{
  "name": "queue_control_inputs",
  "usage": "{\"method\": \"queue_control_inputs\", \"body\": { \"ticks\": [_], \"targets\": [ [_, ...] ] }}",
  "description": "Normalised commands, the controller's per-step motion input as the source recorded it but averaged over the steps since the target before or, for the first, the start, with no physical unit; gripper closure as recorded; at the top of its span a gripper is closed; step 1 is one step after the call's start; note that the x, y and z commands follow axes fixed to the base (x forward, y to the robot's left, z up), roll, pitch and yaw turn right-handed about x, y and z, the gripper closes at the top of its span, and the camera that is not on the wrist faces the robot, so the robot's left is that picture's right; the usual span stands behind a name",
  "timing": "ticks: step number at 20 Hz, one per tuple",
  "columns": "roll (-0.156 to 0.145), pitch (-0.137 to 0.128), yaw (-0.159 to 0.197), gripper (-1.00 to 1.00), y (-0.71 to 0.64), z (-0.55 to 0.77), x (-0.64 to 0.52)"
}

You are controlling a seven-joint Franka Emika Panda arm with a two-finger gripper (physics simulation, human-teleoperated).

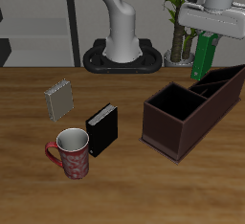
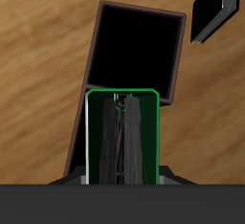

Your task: Place the green book into the left desk caddy's back compartment

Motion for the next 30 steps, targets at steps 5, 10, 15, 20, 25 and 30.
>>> {"method": "queue_control_inputs", "body": {
  "ticks": [5,10,15,20,25,30],
  "targets": [
    [0.022,0.022,-0.015,1.0,0.11,-0.15,0.1],
    [0.03,0.027,-0.037,1.0,0.14,-0.12,-0.02],
    [0.009,0.017,-0.019,1.0,0.02,-0.1,0.09],
    [-0.002,0.024,-0.017,1.0,-0.03,-0.17,0.1],
    [0.01,0.04,-0.015,1.0,0.04,-0.27,0.09],
    [0.017,0.038,-0.01,1.0,0.09,-0.25,0.06]
  ]
}}
